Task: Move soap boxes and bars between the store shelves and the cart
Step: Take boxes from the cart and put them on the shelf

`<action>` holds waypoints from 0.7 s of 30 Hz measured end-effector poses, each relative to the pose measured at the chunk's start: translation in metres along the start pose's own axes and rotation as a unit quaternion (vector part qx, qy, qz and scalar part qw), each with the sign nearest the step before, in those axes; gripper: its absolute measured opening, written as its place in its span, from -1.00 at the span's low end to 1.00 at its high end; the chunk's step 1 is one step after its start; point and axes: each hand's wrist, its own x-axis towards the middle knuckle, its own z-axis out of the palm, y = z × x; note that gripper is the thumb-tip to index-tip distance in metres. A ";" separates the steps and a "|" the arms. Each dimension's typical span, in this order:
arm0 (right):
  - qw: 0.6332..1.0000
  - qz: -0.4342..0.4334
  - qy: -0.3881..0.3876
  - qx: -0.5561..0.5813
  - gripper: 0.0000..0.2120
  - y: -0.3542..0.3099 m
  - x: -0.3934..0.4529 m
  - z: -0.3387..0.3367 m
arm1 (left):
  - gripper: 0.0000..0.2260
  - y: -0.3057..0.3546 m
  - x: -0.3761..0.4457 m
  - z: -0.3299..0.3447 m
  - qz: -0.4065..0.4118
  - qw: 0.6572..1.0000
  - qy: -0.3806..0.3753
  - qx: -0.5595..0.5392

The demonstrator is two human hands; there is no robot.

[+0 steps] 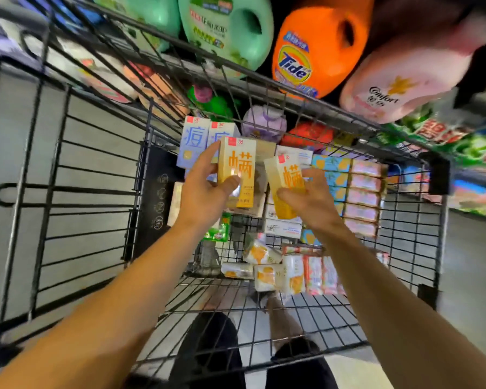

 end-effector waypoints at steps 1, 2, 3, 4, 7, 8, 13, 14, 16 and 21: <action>1.000 0.005 -0.012 0.022 -0.48 -0.001 -0.015 -0.014 | -0.43 0.010 -0.011 0.005 0.010 1.000 -0.012 0.003; 0.998 0.010 -0.032 0.044 -0.45 -0.003 -0.029 -0.025 | -0.43 0.018 -0.020 0.010 0.014 1.000 -0.022 0.005; 0.997 0.009 -0.050 0.063 -0.39 -0.005 -0.041 -0.036 | -0.42 0.025 -0.028 0.015 0.018 0.999 -0.033 0.005; 0.995 0.014 -0.059 0.076 -0.29 -0.007 -0.055 -0.050 | -0.41 0.033 -0.039 0.022 0.026 0.999 -0.045 0.006; 0.994 -0.001 -0.051 0.095 -0.29 -0.011 -0.095 -0.094 | -0.42 0.055 -0.073 0.050 0.060 0.996 -0.072 0.001; 0.994 -0.014 -0.042 0.096 -0.43 -0.012 -0.108 -0.108 | -0.43 0.063 -0.085 0.061 0.071 0.994 -0.080 0.000; 0.984 -0.052 0.058 0.161 -0.66 0.024 -0.159 -0.184 | -0.43 0.101 -0.147 0.134 0.117 0.987 -0.108 -0.012; 0.978 -0.054 0.081 0.184 -0.73 0.034 -0.169 -0.202 | -0.43 0.108 -0.161 0.151 0.127 0.985 -0.115 -0.016; 0.969 -0.063 0.124 0.202 -0.81 0.056 -0.184 -0.240 | -0.42 0.122 -0.189 0.187 0.149 0.980 -0.127 -0.018; 0.958 -0.172 0.184 0.139 -0.81 0.118 -0.243 -0.353 | -0.40 0.153 -0.269 0.285 0.207 0.969 -0.134 -0.009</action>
